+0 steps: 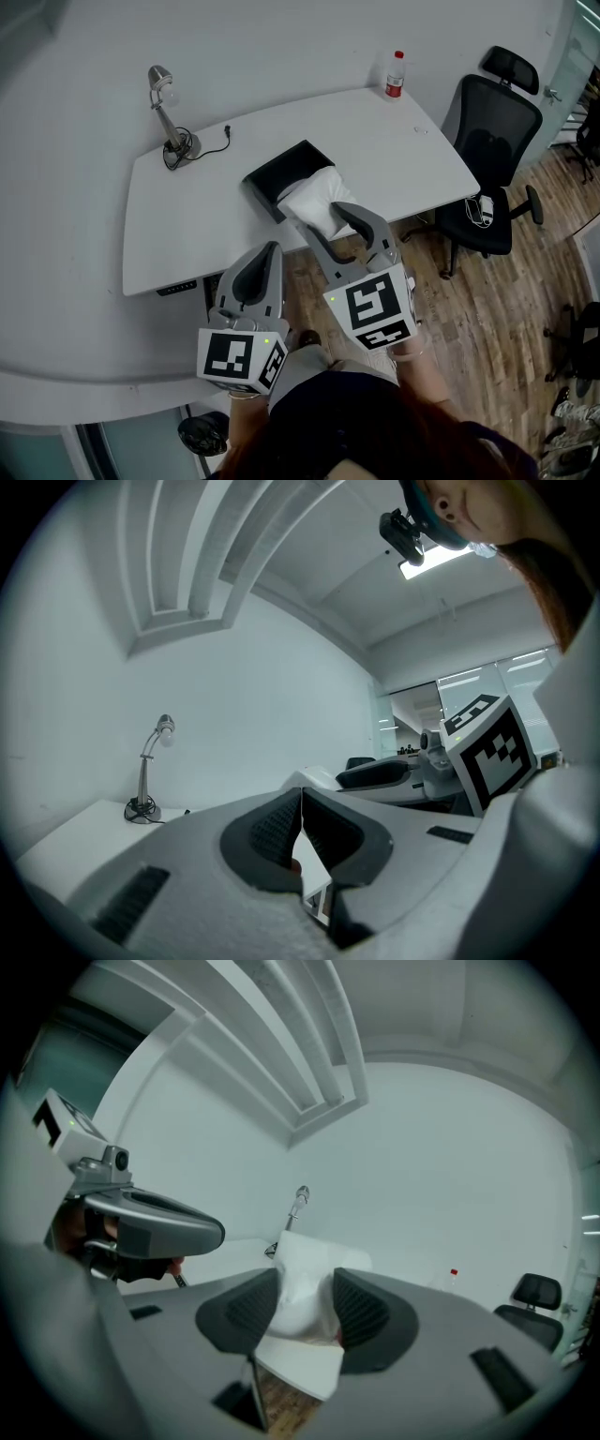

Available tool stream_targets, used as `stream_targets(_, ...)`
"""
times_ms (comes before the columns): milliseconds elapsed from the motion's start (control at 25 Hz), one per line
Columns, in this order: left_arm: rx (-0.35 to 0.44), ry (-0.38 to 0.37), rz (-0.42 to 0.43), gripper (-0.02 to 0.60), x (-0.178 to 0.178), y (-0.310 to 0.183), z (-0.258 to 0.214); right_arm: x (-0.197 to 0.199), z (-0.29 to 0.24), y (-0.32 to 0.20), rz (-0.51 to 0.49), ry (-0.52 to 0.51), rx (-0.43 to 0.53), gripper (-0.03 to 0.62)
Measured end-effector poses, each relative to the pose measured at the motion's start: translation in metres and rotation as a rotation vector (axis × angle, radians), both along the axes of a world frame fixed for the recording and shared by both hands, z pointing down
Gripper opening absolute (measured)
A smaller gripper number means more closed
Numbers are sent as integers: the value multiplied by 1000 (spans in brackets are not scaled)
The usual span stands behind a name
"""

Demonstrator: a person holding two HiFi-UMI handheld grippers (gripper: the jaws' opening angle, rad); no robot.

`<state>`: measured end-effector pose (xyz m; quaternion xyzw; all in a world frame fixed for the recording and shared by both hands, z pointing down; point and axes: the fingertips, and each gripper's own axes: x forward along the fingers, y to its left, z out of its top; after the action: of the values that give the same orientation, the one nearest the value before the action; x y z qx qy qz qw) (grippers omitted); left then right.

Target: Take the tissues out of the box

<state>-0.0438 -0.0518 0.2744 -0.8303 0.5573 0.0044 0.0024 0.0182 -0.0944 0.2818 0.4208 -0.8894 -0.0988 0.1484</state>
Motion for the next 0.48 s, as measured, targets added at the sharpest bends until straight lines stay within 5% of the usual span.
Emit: stream_targets(480, -1, 0, -23, 21, 18, 32, 1, 19, -1, 34, -30, -36, -14, 196)
